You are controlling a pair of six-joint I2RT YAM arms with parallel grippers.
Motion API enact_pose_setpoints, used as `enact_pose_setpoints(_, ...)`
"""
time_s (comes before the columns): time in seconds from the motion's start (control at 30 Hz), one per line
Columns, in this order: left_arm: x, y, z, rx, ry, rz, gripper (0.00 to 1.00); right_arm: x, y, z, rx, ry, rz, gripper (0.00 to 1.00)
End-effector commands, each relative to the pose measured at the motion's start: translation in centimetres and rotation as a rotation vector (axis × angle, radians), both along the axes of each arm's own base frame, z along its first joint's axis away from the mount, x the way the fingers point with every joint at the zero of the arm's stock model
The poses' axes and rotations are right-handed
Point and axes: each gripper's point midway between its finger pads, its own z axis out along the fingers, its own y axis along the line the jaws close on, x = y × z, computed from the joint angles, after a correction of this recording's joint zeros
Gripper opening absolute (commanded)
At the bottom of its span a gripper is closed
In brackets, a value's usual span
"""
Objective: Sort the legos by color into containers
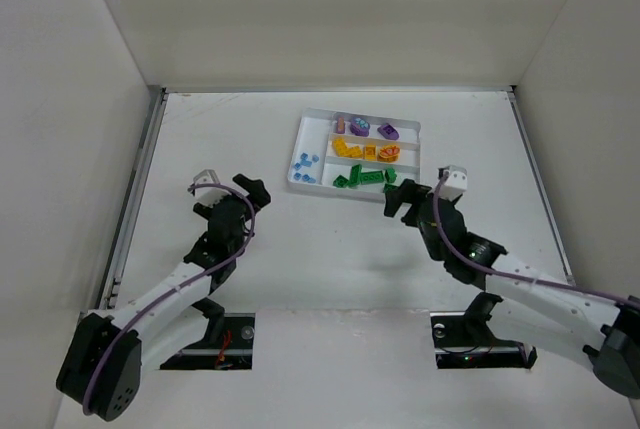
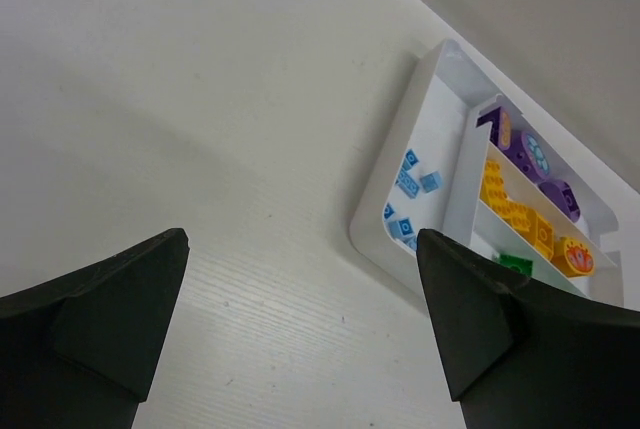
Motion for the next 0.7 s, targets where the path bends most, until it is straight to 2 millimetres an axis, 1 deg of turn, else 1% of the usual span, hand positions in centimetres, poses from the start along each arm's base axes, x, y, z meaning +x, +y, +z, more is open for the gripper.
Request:
enact_pose_setpoints(0.0,0.1,0.2,0.3,-0.022,0.029,0.011,1.0,-1.3,-2.4,-1.0,0.063,0.038,-0.093,1.0)
enact_pose_setpoints(0.13,0.5,-1.7,0.6,-0.026,0.083,-0.067,1.0,-1.6,-3.8,-3.0,0.022,0.128,-0.135,1.0)
enact_pose_setpoints(0.2,0.7,-2.2,0.6,-0.011,0.127,-0.092,1.0,-1.5,-4.4,-3.8,-0.014,0.164,-0.157,1.0)
enact_pose_setpoints(0.27,0.5,-2.2,0.2,0.007,0.177,-0.101,1.0,-1.3,-4.7,-4.5,-0.048,0.192,-0.17,1.0)
enact_pose_setpoints(0.33,0.3,-1.8,-0.3,0.017,0.217,-0.099,1.0,-1.1,-4.7,-4.7,-0.057,0.205,-0.18,1.0)
enact_pose_setpoints(0.4,0.1,-1.4,-0.8,0.022,0.246,-0.098,1.0,-1.0,-4.6,-4.6,-0.051,0.202,-0.179,1.0)
enact_pose_setpoints(0.47,0.0,-1.0,-1.1,0.015,0.262,-0.097,1.0,-0.7,-5.1,-4.3,-0.048,0.198,-0.196,1.0)
enact_pose_setpoints(0.6,0.0,-1.0,-2.0,-0.034,0.301,-0.109,1.0,0.1,-6.7,-2.9,-0.028,0.202,-0.232,1.0)
enact_pose_setpoints(0.67,0.1,-0.9,-2.2,-0.057,0.342,-0.104,1.0,0.6,-8.2,-2.2,-0.003,0.208,-0.274,1.0)
